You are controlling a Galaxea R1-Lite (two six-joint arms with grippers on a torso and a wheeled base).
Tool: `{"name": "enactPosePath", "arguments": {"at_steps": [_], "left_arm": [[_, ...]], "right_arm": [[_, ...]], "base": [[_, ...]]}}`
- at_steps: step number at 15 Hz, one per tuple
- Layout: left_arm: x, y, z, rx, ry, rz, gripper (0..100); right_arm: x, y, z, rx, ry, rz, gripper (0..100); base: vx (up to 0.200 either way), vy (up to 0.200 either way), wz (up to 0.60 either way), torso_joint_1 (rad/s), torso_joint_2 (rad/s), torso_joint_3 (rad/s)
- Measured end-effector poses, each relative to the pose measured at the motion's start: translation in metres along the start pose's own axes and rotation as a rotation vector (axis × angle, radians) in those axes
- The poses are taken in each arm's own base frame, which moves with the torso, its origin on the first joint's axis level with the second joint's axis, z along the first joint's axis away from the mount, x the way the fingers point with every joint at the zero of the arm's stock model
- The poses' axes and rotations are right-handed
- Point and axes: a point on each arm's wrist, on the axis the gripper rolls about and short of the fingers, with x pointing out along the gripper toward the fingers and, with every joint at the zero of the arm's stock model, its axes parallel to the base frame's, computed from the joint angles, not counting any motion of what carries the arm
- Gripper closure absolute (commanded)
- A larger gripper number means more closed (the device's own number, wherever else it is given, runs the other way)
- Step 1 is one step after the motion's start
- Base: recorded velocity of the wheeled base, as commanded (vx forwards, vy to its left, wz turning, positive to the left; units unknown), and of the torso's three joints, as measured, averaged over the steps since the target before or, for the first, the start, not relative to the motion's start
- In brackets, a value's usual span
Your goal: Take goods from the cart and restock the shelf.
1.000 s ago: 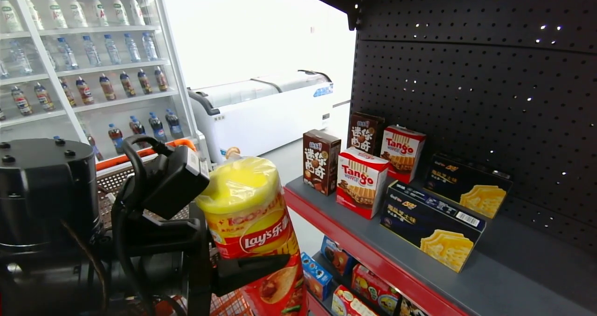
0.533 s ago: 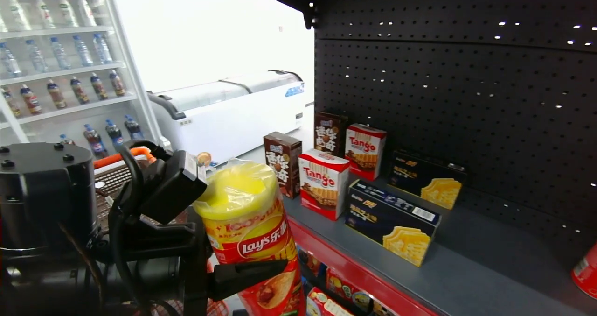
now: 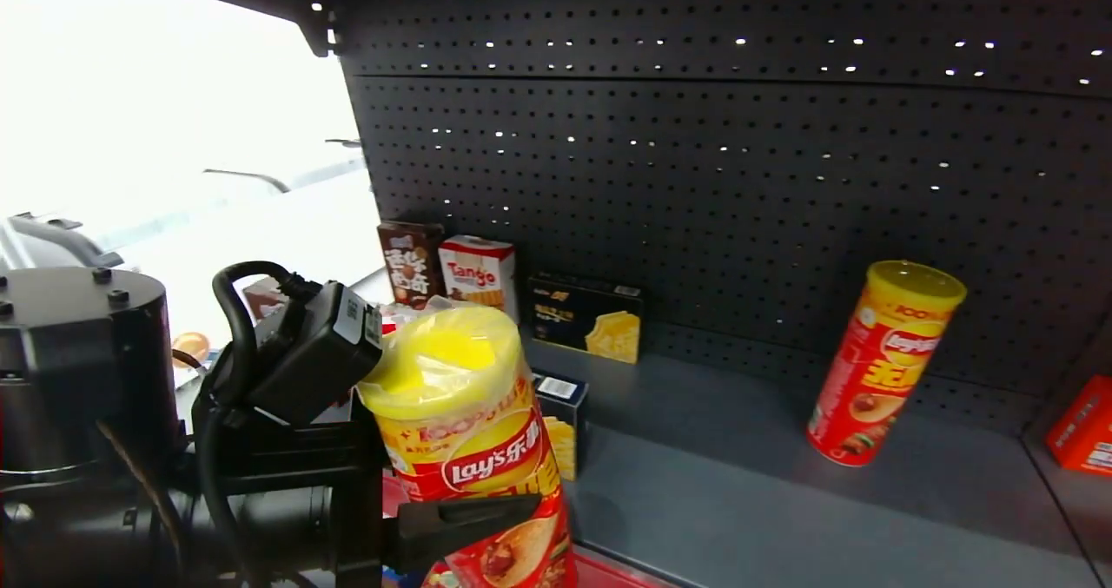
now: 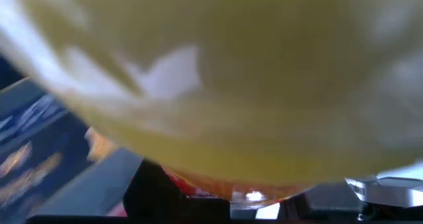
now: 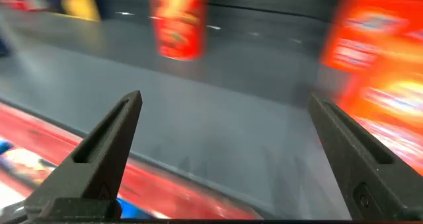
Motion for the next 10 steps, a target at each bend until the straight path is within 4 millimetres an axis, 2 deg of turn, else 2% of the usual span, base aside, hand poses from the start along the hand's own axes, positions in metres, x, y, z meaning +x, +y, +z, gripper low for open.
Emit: {"name": "enactPosePath", "arguments": {"at_steps": [5, 10], "left_arm": [[-0.0001, 0.0012, -0.0003, -0.001, 0.0, 0.006, 100], [-0.0003, 0.0021, -0.0008, -0.004, 0.001, 0.01, 100]], "right_arm": [[0.0, 0.0, 0.0, 0.0, 0.0, 0.0, 0], [0.0, 0.0, 0.0001, 0.0, -0.001, 0.0, 0]], "base": [[0.0, 0.0, -0.6, 0.004, 0.0, 0.001], [0.0, 0.0, 0.0, 0.0, 0.0, 0.0]]}}
